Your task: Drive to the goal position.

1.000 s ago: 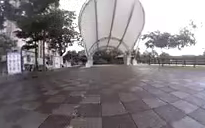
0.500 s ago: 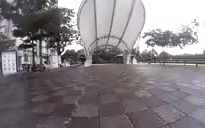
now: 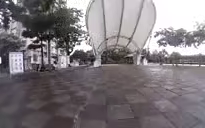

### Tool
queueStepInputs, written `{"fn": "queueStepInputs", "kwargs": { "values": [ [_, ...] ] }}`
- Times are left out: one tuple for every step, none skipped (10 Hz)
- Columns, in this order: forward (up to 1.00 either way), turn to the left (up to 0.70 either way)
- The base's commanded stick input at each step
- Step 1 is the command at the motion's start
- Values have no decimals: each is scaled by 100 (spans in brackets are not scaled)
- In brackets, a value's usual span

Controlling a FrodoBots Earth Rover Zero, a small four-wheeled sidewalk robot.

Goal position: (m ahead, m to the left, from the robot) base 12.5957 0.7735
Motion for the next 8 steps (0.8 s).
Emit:
{"fn": "queueStepInputs", "kwargs": {
  "values": [
    [100, -1],
    [100, -1],
    [100, -1],
    [100, 0],
    [100, 3],
    [100, 29],
    [100, 31],
    [100, 32]
  ]
}}
